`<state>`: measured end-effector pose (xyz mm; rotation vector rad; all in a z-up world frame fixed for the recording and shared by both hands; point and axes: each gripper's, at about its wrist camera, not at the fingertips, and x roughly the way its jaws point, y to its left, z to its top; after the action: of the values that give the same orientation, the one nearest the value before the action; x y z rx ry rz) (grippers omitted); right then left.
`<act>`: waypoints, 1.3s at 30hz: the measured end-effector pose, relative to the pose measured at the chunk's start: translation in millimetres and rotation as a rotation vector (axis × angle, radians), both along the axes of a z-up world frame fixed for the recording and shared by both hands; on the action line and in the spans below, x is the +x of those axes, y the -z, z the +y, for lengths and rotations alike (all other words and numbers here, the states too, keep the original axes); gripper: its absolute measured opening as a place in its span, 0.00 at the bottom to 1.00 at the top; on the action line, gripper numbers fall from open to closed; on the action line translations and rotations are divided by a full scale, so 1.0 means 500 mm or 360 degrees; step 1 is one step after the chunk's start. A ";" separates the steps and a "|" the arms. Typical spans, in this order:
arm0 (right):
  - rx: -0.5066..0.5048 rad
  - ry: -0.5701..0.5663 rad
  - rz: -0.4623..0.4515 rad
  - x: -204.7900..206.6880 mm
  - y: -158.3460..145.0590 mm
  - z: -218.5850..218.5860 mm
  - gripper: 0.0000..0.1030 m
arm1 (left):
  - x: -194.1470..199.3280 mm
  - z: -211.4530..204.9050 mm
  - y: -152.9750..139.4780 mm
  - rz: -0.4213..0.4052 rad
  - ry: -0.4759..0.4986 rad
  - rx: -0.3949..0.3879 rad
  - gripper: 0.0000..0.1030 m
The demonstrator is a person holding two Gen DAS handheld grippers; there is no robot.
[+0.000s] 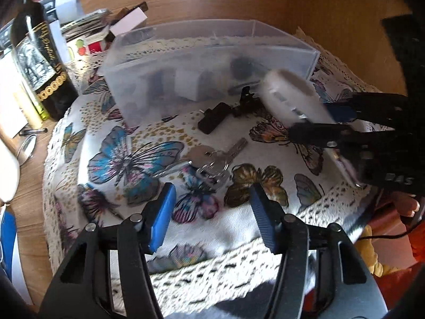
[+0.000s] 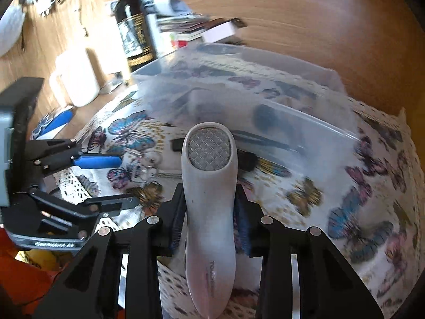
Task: Organize rigid objects
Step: 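Grasp the white massager with the right tool, then grasp the key ring with the left tool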
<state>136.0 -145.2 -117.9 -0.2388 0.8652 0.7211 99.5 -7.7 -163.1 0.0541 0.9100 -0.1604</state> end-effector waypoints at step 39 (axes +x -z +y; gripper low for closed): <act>0.0263 0.0282 -0.0358 0.037 -0.161 -0.085 0.31 | -0.014 0.042 -0.211 -0.0539 -0.0130 -0.0041 0.27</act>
<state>154.6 -187.5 -37.5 -0.0916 0.6007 0.5842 92.5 13.5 -57.6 0.0192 0.5708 -0.0830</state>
